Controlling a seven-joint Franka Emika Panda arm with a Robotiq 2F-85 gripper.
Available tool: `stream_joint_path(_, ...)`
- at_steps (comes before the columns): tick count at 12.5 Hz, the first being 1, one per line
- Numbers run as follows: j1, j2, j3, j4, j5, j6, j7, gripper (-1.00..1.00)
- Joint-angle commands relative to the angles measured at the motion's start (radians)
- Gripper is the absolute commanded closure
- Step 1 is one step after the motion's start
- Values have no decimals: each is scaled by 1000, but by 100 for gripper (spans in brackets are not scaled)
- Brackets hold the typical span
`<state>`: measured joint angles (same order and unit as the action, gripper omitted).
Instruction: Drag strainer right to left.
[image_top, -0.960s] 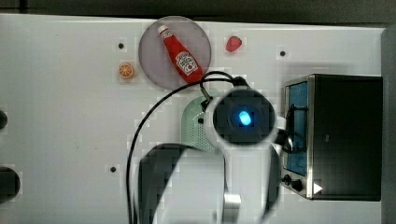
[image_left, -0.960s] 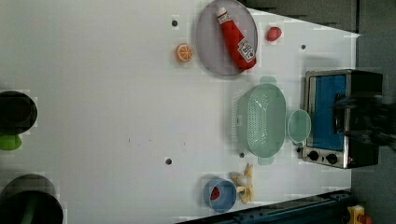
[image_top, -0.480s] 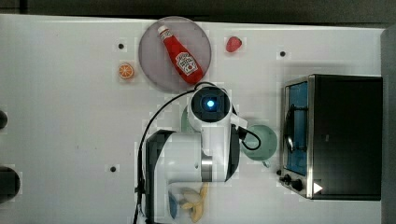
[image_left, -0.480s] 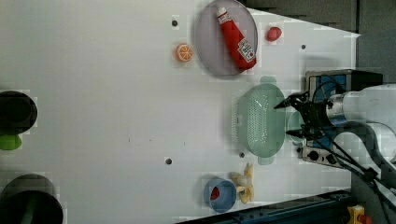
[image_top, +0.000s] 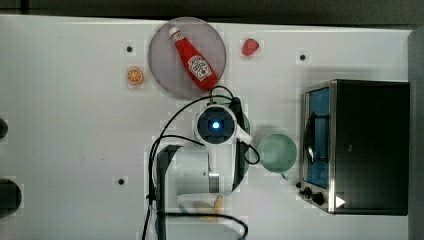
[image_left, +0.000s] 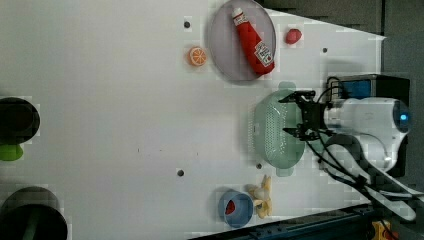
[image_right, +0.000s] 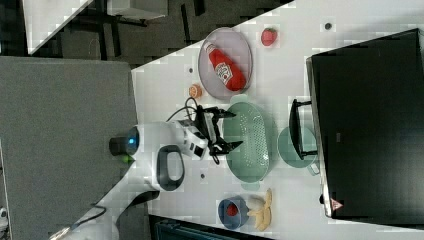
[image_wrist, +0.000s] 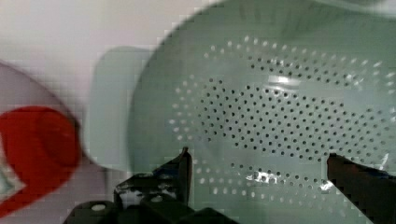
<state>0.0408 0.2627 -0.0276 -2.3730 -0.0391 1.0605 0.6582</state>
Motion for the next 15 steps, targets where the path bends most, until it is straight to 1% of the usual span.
stream_joint_path(1, -6, 86, 20, -36, -4, 63, 99, -100)
stream_joint_path(3, 3, 115, 22, -36, -4, 106, 99, -100)
stream_joint_path(8, 34, 136, 23, -40, -1, 107, 127, -100)
stream_joint_path(11, 73, 141, 24, -34, 10, 117, 187, -100)
stream_joint_path(15, 143, 143, 45, -25, 16, 117, 283, -100)
